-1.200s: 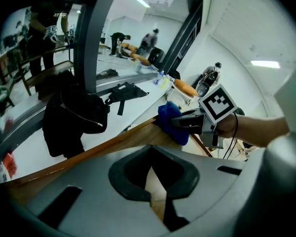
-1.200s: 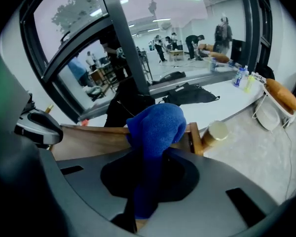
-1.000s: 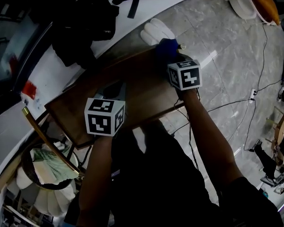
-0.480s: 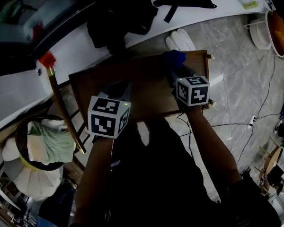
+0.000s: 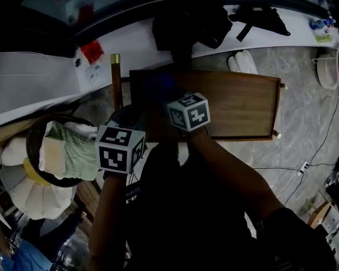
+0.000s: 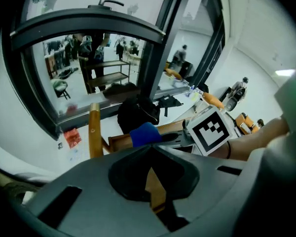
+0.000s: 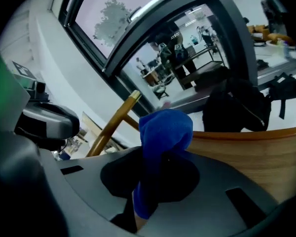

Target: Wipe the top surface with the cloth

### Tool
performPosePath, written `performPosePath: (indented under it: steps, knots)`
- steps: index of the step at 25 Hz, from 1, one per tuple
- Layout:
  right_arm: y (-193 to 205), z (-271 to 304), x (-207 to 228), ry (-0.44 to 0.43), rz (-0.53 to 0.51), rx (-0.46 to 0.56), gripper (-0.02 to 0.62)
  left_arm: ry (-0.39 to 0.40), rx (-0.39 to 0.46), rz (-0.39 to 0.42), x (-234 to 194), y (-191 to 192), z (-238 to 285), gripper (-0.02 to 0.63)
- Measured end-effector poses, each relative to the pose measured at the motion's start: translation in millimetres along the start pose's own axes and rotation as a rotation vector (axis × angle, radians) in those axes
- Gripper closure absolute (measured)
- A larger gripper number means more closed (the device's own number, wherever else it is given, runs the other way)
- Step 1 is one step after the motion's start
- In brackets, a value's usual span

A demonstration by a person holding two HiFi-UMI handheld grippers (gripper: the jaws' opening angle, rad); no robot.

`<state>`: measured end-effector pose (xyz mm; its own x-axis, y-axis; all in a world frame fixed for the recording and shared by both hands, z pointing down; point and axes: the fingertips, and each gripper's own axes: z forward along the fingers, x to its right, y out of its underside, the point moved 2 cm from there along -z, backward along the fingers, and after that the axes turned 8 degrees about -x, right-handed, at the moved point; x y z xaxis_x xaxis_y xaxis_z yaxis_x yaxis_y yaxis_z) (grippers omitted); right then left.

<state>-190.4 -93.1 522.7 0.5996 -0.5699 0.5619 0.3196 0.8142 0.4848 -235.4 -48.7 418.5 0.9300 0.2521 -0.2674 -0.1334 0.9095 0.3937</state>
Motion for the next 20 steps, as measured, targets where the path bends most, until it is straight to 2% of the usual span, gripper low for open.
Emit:
performPosePath:
  steps: [4, 10, 15, 20]
  knots:
    - [-2, 54, -32, -0.041, -0.010, -0.003, 0.532, -0.023, -0.010, -0.014, -31, 18, -11, 0.596]
    - [13, 96, -35, 0.010, -0.011, -0.080, 0.532, -0.016, -0.044, 0.001, -43, 32, -5, 0.597]
    - [14, 100, -30, 0.079, -0.089, -0.083, 0.532, 0.010, -0.047, 0.012, -37, 31, 1, 0.597]
    - [26, 78, -6, 0.136, -0.085, -0.141, 0.532, 0.021, -0.049, 0.031, -22, 26, 16, 0.597]
